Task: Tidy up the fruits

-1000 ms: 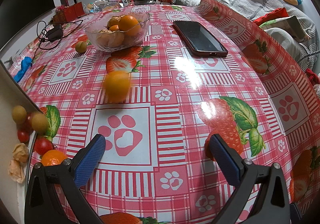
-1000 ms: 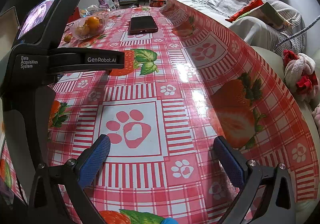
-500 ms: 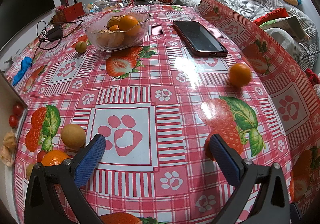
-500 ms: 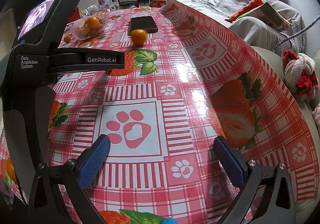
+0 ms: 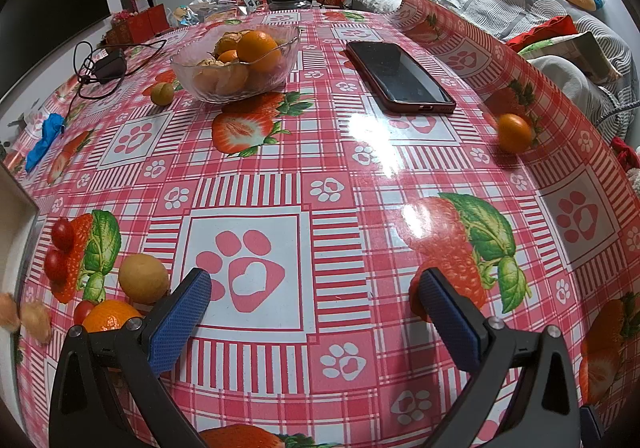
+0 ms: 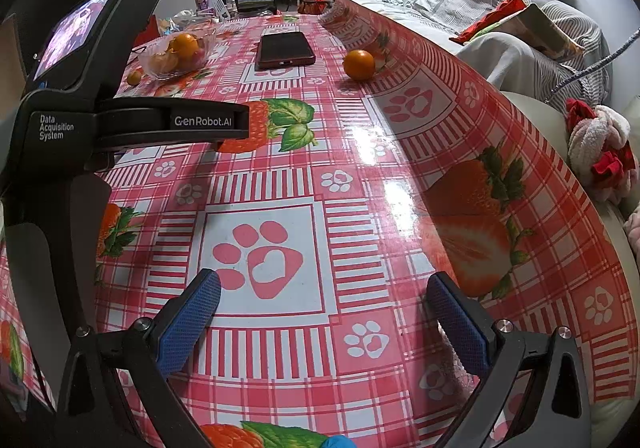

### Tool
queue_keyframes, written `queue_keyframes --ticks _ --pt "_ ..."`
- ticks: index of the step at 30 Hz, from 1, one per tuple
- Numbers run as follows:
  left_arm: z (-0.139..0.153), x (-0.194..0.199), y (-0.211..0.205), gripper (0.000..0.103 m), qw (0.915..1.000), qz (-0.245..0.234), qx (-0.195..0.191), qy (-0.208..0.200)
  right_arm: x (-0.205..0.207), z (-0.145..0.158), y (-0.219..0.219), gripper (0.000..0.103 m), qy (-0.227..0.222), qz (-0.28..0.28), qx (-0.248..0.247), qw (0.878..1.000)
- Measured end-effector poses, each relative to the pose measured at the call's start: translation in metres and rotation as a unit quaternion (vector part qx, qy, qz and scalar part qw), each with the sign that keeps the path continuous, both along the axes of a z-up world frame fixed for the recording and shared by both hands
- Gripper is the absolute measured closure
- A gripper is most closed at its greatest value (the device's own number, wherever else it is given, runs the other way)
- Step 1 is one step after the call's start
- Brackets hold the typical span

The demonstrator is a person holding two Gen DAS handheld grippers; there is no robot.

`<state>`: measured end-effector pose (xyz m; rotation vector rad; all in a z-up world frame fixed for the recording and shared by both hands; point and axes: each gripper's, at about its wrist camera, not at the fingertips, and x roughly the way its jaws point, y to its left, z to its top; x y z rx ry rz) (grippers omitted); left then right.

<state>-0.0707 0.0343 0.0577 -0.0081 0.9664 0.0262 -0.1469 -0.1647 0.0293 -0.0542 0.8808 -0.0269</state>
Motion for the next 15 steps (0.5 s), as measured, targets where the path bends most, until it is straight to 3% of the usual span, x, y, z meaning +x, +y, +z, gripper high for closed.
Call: queue_keyframes --ticks 2,15 --pt "-0.0098 0.0079 -0.0073 0.0 1.0 0.0 0.0 0.0 0.0005 0.0004 0.0 0.0 0.001 0.0 0.0 1.0" --pt "-0.0059 0.0043 -0.0043 0.0 1.0 0.0 0.0 0.0 -0.0003 0.0001 0.0002 0.0 -0.002 -0.001 0.007 1.0"
